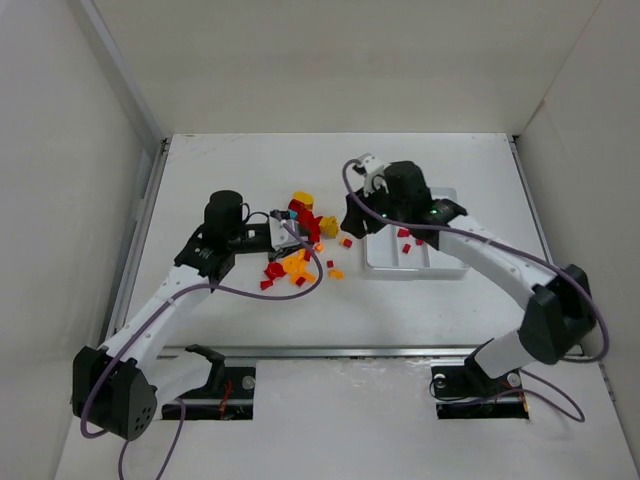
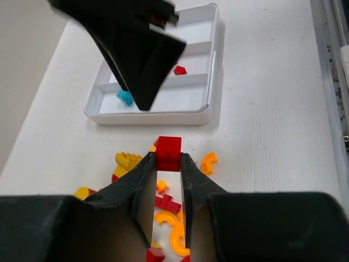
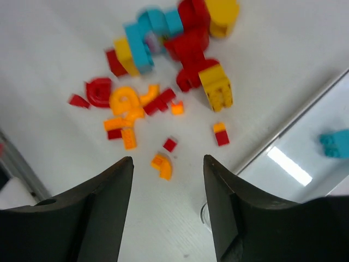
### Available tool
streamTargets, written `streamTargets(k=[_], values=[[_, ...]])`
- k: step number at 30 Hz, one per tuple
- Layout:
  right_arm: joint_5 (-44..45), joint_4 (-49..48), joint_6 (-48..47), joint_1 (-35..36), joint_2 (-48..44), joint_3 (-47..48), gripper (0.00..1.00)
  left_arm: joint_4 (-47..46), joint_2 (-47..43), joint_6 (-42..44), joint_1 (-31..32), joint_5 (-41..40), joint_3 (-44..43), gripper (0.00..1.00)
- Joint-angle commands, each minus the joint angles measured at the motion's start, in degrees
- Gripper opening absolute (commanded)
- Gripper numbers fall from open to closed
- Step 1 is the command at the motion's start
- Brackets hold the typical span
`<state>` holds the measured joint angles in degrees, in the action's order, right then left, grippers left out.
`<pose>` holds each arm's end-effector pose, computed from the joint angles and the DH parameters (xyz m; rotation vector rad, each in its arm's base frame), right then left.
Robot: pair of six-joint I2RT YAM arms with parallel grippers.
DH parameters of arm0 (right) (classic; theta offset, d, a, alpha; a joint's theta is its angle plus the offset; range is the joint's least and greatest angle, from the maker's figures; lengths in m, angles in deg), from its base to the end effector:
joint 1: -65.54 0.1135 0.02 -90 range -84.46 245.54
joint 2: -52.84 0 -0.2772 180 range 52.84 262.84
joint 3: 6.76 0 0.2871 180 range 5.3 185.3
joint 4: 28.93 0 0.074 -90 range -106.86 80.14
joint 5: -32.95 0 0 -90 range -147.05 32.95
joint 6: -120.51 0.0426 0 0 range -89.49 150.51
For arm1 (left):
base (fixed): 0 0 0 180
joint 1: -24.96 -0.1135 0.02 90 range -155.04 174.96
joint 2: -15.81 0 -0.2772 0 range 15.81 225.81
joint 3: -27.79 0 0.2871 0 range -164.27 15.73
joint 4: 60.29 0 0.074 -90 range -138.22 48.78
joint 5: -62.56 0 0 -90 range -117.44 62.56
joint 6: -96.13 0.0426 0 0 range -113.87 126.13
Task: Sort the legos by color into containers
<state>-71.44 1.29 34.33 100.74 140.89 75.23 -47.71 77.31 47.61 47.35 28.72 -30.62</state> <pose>0.3118 0.2329 0.2920 -0.7485 2.1316 0.6496 0.2348 -0.1350 0.3152 1.4288 1.0398 -0.6559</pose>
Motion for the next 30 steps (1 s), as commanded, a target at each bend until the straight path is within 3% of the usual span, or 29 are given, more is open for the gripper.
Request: streamTargets(k=[1,6,10,13,30], values=[[-11.77,-7.68,1.1,-1.01,-9.27,-3.03,0.6,-4.1,-2.61,5.44,-0.24,3.86,0.47,0.0],[-33.19,-14.7,2.24,-1.8,-12.99,-3.75,0.6,-9.38,-4.54,9.77,-0.24,6.33,1.69,0.0],[-42.0,-19.1,5.05,-1.8,-11.68,-2.09,0.6,-14.74,-5.07,11.08,-0.24,9.4,1.7,0.0],[-46.32,-19.65,5.59,-1.8,-9.75,-0.06,0.68,-15.54,-5.07,12.92,-0.24,12.03,1.7,0.0],[-49.76,-22.99,9.19,-1.8,-5.7,2.4,0.65,-16.6,-6.21,16.27,4.33,13.62,1.7,0.0]])
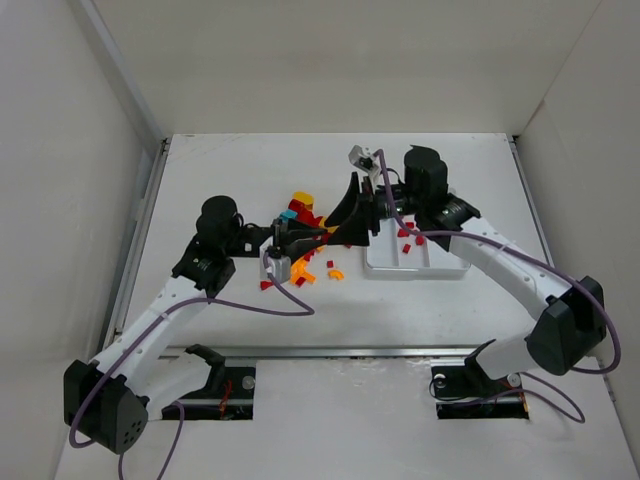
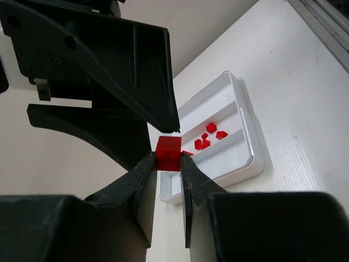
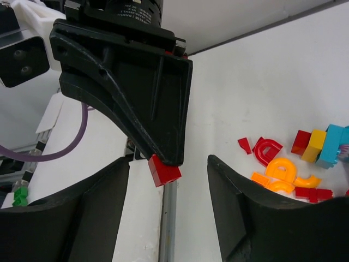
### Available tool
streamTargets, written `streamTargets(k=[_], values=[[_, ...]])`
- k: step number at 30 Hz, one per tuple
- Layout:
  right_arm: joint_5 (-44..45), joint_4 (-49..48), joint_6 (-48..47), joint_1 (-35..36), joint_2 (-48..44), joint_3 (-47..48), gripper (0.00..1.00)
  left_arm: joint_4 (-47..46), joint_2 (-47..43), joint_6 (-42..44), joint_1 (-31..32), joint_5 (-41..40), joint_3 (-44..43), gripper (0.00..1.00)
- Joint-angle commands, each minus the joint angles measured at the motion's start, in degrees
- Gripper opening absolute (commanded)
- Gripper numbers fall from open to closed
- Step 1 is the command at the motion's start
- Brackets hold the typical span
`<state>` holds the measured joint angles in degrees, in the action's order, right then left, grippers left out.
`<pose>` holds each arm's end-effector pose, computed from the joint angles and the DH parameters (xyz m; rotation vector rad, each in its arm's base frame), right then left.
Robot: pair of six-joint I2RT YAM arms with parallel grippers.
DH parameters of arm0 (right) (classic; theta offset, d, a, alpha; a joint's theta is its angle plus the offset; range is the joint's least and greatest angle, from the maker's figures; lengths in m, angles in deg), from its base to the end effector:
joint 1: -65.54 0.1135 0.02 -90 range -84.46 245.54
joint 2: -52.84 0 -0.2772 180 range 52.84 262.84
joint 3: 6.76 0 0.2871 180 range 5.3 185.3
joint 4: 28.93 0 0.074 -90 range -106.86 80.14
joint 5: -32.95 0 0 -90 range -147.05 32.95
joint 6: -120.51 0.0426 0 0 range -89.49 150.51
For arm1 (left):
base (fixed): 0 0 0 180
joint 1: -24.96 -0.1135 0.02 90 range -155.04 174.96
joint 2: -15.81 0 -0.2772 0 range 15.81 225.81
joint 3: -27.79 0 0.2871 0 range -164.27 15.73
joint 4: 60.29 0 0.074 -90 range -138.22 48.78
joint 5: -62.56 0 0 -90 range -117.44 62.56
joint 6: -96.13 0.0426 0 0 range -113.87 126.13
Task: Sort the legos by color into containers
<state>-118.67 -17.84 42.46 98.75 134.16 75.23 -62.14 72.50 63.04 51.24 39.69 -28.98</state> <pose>0.2789 0.2274 0.3738 -1.1463 1.5188 1.4834 0.2026 -0.1438 0.3486 1.5310 0.3802 -0.4771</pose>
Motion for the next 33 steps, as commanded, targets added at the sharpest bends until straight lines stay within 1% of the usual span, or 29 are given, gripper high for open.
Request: streamTargets(k=[1,2,7,11,12,13,15,16,19,20,21,22,23,24,26,27,28,30,31,32,33], values=[[-2.53,-3.86,1.06,0.19,1.03,2.4,0.63,-2.69,-1.4,0.84,0.96,2.65,0.06,0.0],[-2.53,-3.86,1.06,0.19,1.73,2.4,0.61,-2.7,-1.4,0.84,0.96,2.04,0.06,0.0],[-3.67,-3.86,1.59,0.19,2.27,1.88,0.61,-2.7,-1.92,1.37,0.96,0.46,0.06,0.0],[-3.68,-3.86,1.59,0.19,2.79,1.26,0.52,-2.7,-1.93,1.37,0.96,0.45,0.06,0.0],[-3.68,-3.86,1.59,0.19,2.79,1.26,0.49,-2.7,-1.93,1.37,0.96,0.45,0.58,0.0],[-3.68,-3.86,1.59,0.19,2.79,1.26,0.42,-2.7,-1.93,1.37,0.96,0.45,0.59,0.0],[-3.68,-3.86,1.59,0.19,2.79,1.79,0.33,-2.7,-1.93,1.37,0.96,0.45,0.59,0.0],[-3.68,-3.86,1.59,0.19,2.79,1.79,0.25,-2.7,-1.93,1.37,0.96,-0.07,0.59,0.0],[-4.2,-3.86,1.59,0.19,2.79,2.31,0.09,-2.7,-1.93,1.37,0.96,-0.07,0.59,0.0],[-4.2,-3.86,1.59,0.19,2.79,2.31,0.0,-2.09,-1.93,1.98,0.96,-0.07,0.59,0.0],[-4.2,-3.86,1.59,0.19,2.79,2.31,0.0,-1.3,-1.93,1.98,0.96,-0.07,0.59,0.13],[-4.2,-3.86,1.59,0.19,2.79,2.31,0.0,-0.77,-1.93,1.98,0.96,-0.07,0.59,0.31],[-3.42,-3.86,1.59,0.19,2.27,1.71,0.0,0.19,-1.93,1.98,0.96,-0.07,0.59,0.51],[-3.41,-3.86,1.59,0.19,2.27,1.0,0.0,0.72,-1.93,1.98,0.96,-0.07,0.59,0.58],[-1.93,-3.86,1.59,-0.34,1.74,0.39,0.0,1.78,-1.32,1.98,0.96,-0.6,0.59,0.78],[-0.96,-3.86,1.59,-0.34,0.52,-0.58,0.0,2.91,-1.31,1.98,0.96,-0.6,0.59,1.0],[0.09,-3.86,1.59,-0.95,-0.01,-1.28,0.0,3.62,-1.31,1.98,0.96,-2.6,0.59,1.0],[5.27,-3.86,1.59,-3.14,-1.85,-4.43,0.0,5.72,-1.31,1.98,0.96,-5.68,0.59,1.0],[7.64,-3.86,2.2,-4.2,-2.39,-5.67,0.0,5.74,-1.31,1.98,1.49,-9.09,1.37,1.0],[14.27,-3.86,2.21,-5.43,-2.91,-6.81,0.0,5.74,-1.31,0.76,1.49,-11.04,1.9,1.0],[19.39,-0.47,2.21,-7.79,-2.92,-8.3,0.0,5.74,-0.79,-0.29,1.49,-12.89,2.69,1.0]])
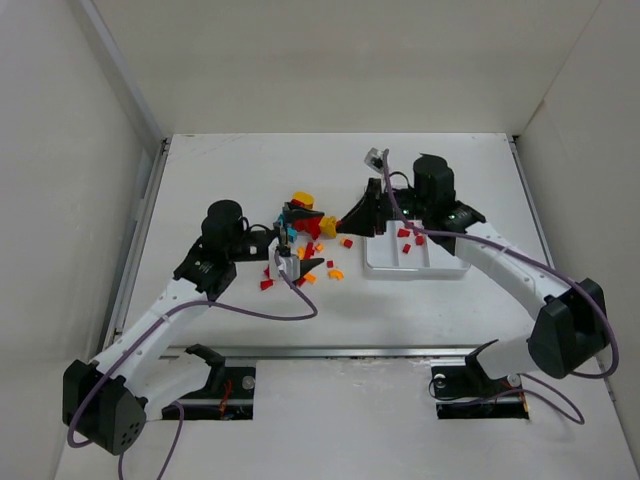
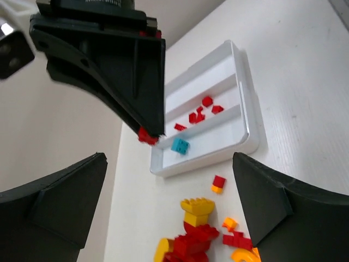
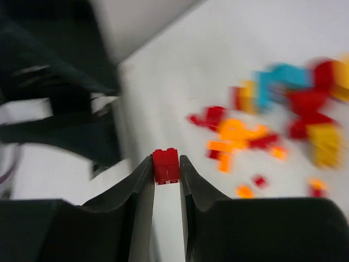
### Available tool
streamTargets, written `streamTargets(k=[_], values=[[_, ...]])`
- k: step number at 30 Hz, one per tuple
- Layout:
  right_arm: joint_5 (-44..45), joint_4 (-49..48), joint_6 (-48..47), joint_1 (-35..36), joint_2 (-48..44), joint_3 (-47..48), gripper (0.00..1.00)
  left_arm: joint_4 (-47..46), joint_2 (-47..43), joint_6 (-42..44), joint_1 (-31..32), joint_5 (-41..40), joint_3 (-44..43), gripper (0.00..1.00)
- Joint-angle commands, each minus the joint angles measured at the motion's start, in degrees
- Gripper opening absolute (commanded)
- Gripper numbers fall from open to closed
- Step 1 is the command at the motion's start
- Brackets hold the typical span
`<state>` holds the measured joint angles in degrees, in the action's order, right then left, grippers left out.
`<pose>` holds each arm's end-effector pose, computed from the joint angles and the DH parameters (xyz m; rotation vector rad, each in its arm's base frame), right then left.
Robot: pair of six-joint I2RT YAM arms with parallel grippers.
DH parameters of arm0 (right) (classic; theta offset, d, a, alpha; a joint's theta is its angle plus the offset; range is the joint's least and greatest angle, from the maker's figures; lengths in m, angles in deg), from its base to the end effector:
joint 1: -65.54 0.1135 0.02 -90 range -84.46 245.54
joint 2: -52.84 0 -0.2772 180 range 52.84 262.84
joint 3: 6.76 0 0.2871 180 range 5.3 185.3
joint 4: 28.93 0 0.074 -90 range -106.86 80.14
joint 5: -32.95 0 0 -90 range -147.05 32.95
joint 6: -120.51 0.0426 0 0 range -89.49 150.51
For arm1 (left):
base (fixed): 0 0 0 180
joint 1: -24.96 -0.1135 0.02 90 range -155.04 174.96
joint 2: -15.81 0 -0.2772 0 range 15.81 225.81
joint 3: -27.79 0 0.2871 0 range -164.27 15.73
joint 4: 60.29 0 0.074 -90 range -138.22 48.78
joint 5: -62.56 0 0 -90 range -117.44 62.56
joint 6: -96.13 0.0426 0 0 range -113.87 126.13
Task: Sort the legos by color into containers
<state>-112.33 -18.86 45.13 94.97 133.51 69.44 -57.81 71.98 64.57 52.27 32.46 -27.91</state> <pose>0.2932 0.2056 0.3400 -0.9563 1.6928 1.3976 0.2035 -0.1465 0.3365 1.5301 0.5100 -0.4247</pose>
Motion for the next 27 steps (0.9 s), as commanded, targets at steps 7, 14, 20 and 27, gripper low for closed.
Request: streamTargets(k=[7,14,20,27], values=[[68.0,9.03,-1.96,-6.05,-5.17,-8.41,0.0,1.41,-0.26,-7.9,0.46,-14.28,3.99,1.0],[74.46,12.89,-4.5,-9.03,5.37,-2.1,0.0,6.75,0.96,-6.85,0.46,-21.31,4.62,1.0],[71.81,13.43,-6.61,-9.04,12.93,2.82,0.29,14.42,1.85,-2.8,0.46,-26.05,3.3,1.0],[70.14,16.14,-7.84,-9.57,13.92,5.82,0.6,13.1,1.85,-4.72,0.46,-30.89,5.4,1.0]])
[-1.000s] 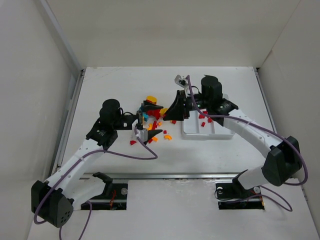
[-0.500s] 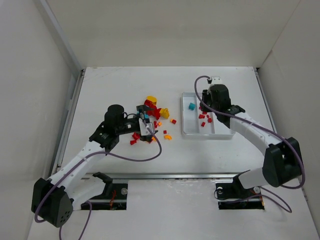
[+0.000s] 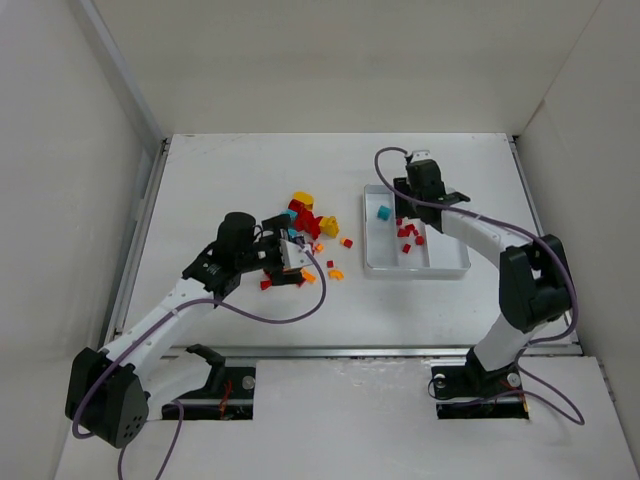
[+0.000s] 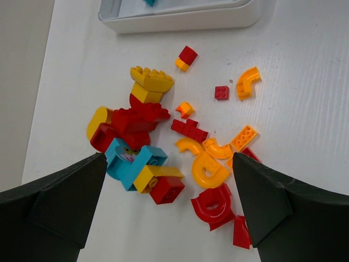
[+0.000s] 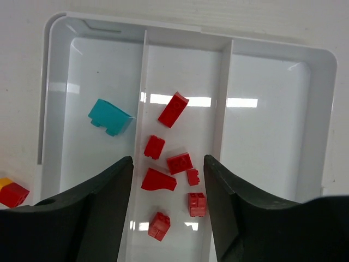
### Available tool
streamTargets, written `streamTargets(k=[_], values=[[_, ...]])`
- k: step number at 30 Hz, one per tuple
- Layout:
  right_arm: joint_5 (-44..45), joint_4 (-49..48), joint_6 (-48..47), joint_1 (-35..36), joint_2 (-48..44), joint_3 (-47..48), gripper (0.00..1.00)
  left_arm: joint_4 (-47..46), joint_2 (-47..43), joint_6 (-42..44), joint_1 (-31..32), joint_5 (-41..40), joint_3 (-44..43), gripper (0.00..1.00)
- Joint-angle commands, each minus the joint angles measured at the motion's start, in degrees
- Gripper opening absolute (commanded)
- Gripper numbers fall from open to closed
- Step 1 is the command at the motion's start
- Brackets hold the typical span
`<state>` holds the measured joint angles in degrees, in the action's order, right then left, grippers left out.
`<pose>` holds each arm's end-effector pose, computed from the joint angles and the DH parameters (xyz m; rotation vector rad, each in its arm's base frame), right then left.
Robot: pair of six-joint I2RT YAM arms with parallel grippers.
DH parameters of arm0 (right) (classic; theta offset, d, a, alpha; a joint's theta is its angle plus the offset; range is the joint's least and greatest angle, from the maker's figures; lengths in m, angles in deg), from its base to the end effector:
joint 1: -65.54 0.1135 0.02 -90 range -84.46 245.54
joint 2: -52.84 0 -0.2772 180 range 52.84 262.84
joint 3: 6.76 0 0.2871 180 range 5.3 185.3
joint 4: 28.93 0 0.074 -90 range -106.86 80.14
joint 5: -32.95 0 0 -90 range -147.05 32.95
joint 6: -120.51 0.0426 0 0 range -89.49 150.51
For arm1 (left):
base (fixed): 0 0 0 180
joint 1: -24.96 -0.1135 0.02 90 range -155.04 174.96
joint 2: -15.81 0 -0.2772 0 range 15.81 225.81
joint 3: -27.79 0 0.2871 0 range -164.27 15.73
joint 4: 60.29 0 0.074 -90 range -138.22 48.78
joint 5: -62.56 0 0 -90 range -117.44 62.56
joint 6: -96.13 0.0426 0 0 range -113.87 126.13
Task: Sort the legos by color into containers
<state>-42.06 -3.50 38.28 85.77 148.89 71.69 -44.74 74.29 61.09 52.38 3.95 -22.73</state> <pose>0.3858 0.1304 0.2238 -0.1182 2.2880 -0.0516 0.2211 -0.1397 0.2660 1.5088 1.1947 -0.2212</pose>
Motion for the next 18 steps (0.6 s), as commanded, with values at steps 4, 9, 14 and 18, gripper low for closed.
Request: streamTargets(k=[4,9,14,18], values=[[-0.65,1.4,-2.57,0.94,-5.34,2.96,0.6,0.81,-1.0,-3.98,0.35,-5.02,-0.39,1.0],[-5.03,0.08,-11.78,9.73,-11.23,-0.38,0.6,1.61,-0.39,-6.96,0.35,-6.25,-1.01,1.0],[-20.4,0.08,-14.71,17.2,-9.49,-2.84,0.49,-4.8,-0.91,-16.54,-0.17,-8.45,-1.01,1.0],[-18.95,-0.45,-10.68,19.41,-4.04,-2.85,0.37,-6.74,-3.1,-18.48,-0.17,-8.99,2.15,1.0]])
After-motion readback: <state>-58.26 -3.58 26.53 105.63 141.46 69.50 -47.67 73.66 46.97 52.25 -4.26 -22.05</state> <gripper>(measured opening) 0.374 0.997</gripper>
